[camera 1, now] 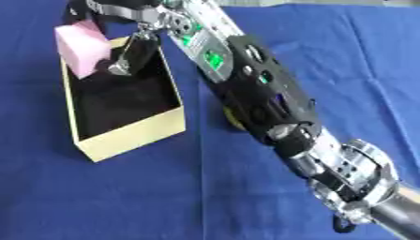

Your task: Pick up objects on the table and place them in the box.

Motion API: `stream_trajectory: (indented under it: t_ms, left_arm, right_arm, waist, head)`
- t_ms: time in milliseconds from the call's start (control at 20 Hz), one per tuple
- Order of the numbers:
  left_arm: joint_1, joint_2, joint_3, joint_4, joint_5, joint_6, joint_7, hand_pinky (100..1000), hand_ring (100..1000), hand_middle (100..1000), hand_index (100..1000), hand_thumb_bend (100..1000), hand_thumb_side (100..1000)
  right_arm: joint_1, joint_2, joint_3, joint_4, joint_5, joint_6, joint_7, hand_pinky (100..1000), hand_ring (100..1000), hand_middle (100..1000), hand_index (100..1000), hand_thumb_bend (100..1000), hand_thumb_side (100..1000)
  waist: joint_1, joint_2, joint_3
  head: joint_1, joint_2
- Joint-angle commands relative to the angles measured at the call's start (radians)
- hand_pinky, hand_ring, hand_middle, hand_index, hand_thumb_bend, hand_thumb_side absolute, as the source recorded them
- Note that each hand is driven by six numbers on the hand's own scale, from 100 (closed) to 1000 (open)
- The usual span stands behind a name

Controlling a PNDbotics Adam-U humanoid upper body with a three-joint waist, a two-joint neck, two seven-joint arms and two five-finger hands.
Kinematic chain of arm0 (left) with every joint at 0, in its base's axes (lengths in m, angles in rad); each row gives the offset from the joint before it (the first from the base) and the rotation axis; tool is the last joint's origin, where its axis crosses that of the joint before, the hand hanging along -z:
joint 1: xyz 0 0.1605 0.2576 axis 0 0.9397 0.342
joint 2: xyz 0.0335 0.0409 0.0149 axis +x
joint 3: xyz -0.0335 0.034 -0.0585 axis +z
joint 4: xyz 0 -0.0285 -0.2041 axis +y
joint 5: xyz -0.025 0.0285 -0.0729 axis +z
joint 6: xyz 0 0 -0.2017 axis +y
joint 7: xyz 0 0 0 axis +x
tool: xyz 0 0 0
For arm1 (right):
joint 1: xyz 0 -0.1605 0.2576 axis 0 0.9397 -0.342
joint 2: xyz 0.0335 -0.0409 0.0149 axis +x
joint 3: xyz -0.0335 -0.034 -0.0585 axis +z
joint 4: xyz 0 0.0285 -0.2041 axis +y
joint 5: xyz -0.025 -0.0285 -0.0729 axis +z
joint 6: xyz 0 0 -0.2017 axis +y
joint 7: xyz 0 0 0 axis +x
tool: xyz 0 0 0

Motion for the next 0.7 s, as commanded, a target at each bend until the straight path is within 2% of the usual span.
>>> stream_trajectory:
  t_ms: [50,200,300,450,550,700]
  left_arm:
    - [-0.004,0.021,0.003,-0.017,0.003,0.002,-0.006,719,797,744,820,263,589]
    - [-0.003,0.021,0.003,-0.017,0.005,0.004,-0.008,719,797,744,820,262,589]
    - [-0.002,0.021,0.003,-0.017,0.006,0.004,-0.009,719,797,744,819,261,590]
    - [0.000,0.021,0.003,-0.017,0.008,0.005,-0.010,718,797,744,819,260,591]
    - [0.002,0.020,0.003,-0.017,0.009,0.007,-0.011,718,798,745,819,259,593]
    - [0.002,0.019,0.003,-0.017,0.011,0.007,-0.013,717,798,744,819,258,593]
  right_arm:
    - [-0.013,-0.018,-0.016,0.011,0.051,0.005,-0.034,789,586,286,525,240,100]
    - [-0.006,-0.023,-0.017,0.026,0.077,-0.006,-0.037,791,599,304,544,256,100]
    - [0.000,-0.026,-0.011,0.035,0.092,-0.029,-0.019,798,628,349,584,278,100]
    - [0.005,-0.030,-0.007,0.035,0.118,-0.077,0.027,809,755,549,752,336,100]
    - [0.006,-0.033,-0.009,0.034,0.140,-0.110,0.066,860,879,746,874,309,100]
    - [0.009,-0.035,-0.022,0.029,0.167,-0.127,0.098,894,932,806,922,292,100]
  waist:
    - [0.006,-0.025,-0.002]
    - [0.007,-0.024,-0.005]
    - [0.008,-0.023,-0.005]
    - [0.008,-0.022,-0.006]
    - [0.008,-0.023,-0.007]
    - [0.009,-0.022,-0.008]
  head:
    - [0.004,-0.017]
    - [0.006,-0.018]
    - [0.006,-0.018]
    - [0.008,-0.016]
    - [0.008,-0.016]
    - [0.009,-0.016]
